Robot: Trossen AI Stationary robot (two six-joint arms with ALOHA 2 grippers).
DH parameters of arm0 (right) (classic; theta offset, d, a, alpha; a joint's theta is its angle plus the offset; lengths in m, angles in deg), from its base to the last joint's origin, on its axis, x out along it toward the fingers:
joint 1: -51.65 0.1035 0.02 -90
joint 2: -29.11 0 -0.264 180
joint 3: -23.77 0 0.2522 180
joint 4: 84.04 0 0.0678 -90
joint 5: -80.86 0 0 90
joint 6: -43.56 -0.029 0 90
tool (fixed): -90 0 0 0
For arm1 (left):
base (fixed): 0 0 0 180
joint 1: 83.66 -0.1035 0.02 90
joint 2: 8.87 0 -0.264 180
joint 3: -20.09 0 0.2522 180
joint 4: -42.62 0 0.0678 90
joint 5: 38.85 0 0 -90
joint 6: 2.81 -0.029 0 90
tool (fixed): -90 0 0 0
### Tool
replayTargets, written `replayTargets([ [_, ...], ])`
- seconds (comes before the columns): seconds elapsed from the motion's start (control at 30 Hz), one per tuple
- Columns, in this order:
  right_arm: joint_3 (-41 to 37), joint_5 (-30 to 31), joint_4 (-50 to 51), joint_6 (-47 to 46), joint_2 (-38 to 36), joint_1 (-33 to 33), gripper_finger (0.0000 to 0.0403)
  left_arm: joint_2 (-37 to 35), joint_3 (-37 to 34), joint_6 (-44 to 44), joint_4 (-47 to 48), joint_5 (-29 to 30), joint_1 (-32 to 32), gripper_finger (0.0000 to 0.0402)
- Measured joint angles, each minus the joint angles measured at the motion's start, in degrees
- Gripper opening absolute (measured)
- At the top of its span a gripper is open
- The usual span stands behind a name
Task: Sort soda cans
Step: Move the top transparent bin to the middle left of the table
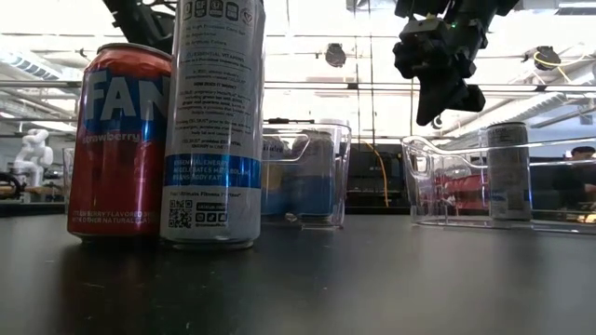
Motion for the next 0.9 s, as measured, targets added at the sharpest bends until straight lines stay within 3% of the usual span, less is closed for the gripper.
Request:
replayTargets([
  [0.17, 0.0, -1.3, 0.0, -0.1, 0.0, 0.0, 0.0, 3.0, 0.0, -1.5, 0.2, 0.4, -0.6, 0.021],
  [0.3, 0.0, -1.6, 0.0, -0.1, 0.0, 0.0, 0.0, 6.0, 0.0, -2.9, 0.4, -0.7, -0.6, 0.0253],
  [0.5, 0.0, -1.8, 0.0, 0.1, 0.0, 0.0, 0.0, 12.1, 0.0, -2.7, 8.6, -10.1, -0.6, 0.0262],
  [0.9, 0.0, -2.5, 0.0, 2.0, 0.0, 0.0, 0.0, 20.2, 0.0, 5.0, 12.0, -15.8, -0.1, 0.0262],
])
